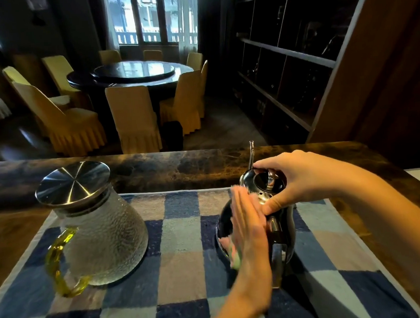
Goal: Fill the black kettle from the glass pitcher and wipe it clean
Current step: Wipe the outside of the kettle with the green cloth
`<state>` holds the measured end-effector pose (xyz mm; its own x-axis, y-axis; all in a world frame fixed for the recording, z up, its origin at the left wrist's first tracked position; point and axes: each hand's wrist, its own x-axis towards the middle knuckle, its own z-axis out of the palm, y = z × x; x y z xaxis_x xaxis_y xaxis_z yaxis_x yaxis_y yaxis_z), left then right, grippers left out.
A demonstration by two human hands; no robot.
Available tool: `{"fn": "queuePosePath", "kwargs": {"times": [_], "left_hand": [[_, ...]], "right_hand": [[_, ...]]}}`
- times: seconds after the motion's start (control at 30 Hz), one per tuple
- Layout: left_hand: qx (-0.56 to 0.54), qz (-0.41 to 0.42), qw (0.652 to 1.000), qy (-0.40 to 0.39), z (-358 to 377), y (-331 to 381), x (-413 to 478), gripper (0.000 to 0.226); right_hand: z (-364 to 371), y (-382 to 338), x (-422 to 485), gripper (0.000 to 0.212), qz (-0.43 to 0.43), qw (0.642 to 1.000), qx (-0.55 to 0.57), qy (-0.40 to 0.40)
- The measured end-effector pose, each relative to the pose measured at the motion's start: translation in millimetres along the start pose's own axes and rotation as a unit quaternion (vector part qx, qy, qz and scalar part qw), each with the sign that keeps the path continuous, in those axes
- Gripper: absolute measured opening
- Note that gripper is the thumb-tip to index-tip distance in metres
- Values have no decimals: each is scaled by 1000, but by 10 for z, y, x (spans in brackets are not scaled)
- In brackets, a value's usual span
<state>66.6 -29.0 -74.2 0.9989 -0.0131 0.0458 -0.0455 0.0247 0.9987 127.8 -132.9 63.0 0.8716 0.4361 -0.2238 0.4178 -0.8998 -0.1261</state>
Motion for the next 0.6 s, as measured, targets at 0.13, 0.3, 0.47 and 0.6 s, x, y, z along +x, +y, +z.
{"fn": "queuePosePath", "kwargs": {"times": [0.13, 0.3, 0.47, 0.6], "left_hand": [[-114, 39, 992, -46, -198, 138, 245, 118], [-25, -11, 1000, -1, -485, -358, 323, 86], [-36, 4, 998, 43, -293, -588, 179, 67], [-89, 32, 995, -27, -179, -65, 170, 96]], "right_hand": [[4, 13, 22, 106, 5, 1000, 0, 3], [-17, 6, 32, 108, 0, 1000, -4, -9], [0, 16, 41, 107, -4, 1000, -4, -6], [-20, 2, 44, 108, -3, 1000, -7, -10]]}}
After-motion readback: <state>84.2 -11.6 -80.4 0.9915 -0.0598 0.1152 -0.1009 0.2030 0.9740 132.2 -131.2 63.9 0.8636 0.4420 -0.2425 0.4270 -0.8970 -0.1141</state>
